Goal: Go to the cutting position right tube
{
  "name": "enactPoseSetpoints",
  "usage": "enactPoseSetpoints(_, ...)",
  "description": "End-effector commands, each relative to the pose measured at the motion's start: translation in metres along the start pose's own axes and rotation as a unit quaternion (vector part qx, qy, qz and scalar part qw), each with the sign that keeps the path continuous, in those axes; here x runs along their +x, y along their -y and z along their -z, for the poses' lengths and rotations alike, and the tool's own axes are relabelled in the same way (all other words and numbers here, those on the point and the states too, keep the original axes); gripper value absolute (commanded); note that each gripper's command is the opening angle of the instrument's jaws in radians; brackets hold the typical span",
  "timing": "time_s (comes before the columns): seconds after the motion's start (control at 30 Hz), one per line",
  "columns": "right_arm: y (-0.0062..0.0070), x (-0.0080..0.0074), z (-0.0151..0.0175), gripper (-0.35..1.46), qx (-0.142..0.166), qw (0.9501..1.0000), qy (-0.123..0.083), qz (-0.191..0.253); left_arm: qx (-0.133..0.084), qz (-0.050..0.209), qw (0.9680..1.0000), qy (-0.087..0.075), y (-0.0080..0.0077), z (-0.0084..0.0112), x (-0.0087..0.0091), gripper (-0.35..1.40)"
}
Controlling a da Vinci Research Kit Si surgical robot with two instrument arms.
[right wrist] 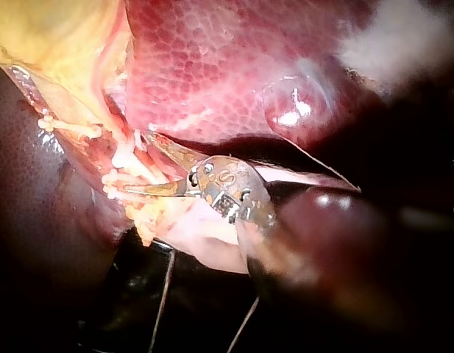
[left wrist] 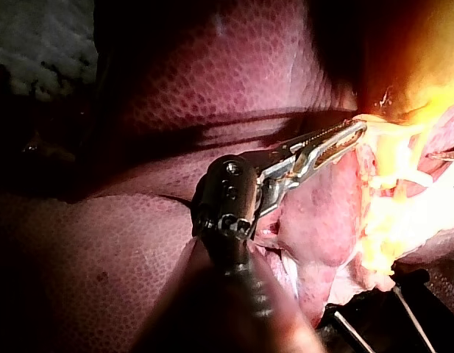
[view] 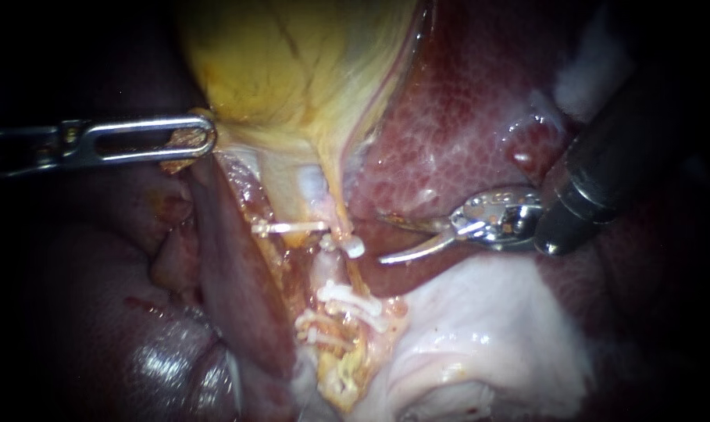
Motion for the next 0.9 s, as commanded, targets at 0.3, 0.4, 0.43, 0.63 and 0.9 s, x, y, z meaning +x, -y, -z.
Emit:
enactPoseSetpoints(0.3,-0.0004,-0.0021,-0.0042,1.43,0.012,0.9998,0.014,-0.012,0.000,0.000,1.0000,0.000,0.0001,0.0000,0.0000,-0.35)
enactPoseSetpoints(0.4,-0.0008,-0.0028,-0.0057,1.43,0.016,0.9996,0.018,-0.014,0.000,0.000,1.0000,0.000,0.0001,0.0000,0.0000,-0.35)
enactPoseSetpoints(0.43,-0.0010,-0.0031,-0.0064,1.43,0.017,0.9996,0.019,-0.015,0.000,0.000,1.0000,0.000,0.0001,0.0000,0.0000,-0.35)
enactPoseSetpoints(0.63,-0.0012,-0.0037,-0.0089,1.43,0.026,0.9991,0.028,-0.020,0.000,0.000,1.0000,0.000,0.0001,0.0000,0.0000,-0.35)
enactPoseSetpoints(0.9,-0.0008,-0.0031,-0.0089,1.43,0.050,0.9982,0.006,-0.031,0.000,0.000,1.0000,0.000,0.0001,0.0000,0.0000,-0.35)
